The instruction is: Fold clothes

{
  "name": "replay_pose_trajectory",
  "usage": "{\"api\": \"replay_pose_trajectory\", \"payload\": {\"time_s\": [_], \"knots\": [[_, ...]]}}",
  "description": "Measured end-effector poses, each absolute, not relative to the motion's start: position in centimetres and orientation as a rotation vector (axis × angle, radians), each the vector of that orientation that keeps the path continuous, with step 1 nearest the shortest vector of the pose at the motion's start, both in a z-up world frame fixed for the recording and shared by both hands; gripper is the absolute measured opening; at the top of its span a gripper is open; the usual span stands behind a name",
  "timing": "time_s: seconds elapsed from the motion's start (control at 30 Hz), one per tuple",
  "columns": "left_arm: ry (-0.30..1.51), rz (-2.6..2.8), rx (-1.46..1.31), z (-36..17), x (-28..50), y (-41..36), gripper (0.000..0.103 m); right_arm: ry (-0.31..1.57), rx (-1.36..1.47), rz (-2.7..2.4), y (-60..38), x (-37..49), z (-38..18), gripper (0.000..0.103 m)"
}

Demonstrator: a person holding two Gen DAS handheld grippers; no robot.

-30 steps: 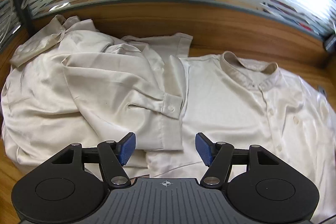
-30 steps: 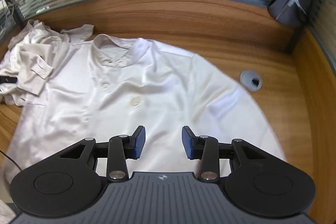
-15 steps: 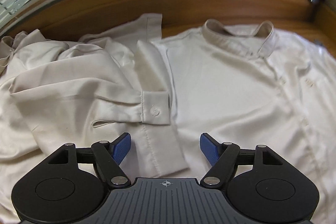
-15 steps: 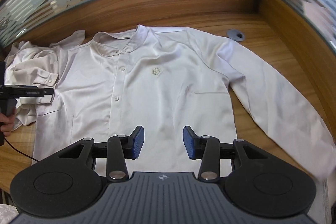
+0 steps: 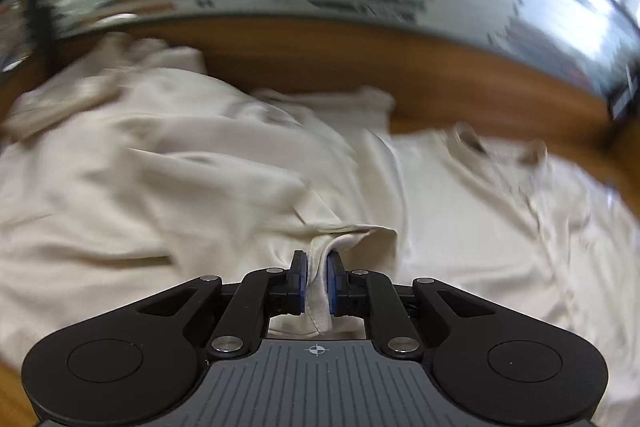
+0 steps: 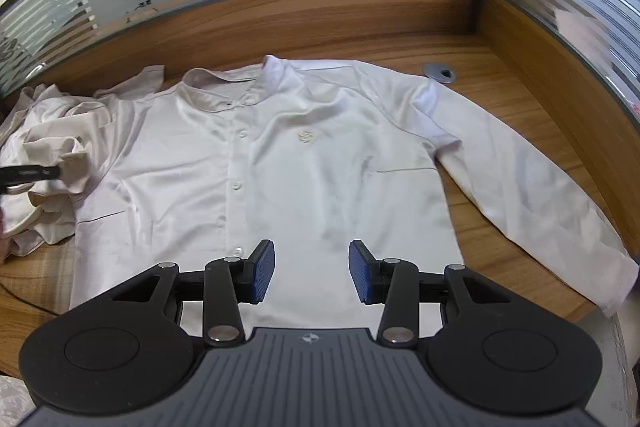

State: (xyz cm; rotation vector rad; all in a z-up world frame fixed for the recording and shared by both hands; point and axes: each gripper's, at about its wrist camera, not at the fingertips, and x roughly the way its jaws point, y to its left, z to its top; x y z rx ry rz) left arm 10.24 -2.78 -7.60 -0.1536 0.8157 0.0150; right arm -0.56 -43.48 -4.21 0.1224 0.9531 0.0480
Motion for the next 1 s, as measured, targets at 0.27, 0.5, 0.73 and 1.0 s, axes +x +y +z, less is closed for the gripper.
{"api": "replay_pose_trajectory", "payload": {"time_s": [0.27,0.5,0.73,1.0], "knots": [[0.773,-0.027,-0.284,-3.1,3.0,1.5,0.012,0.965,0.184,0.222,-39.4,1.7,-4.8,0.046],[0.760,-0.138,-0.299,-2.5,-0.7,-1.1,0.012,0.969,0.331,0.535,-32.3,3.9,-4.1,0.054],[0.738,-0.179,-0.329,-2.1,-1.5,-2.7,0.012,1.007,0.394,0.734,-25.6,6.1,-3.8,0.057],[0.717,-0.223,-0.315,-1.6,-2.0,-3.7,0.013,1.094,0.744,0.724,-24.8,9.9,-6.1,0.077]]}}
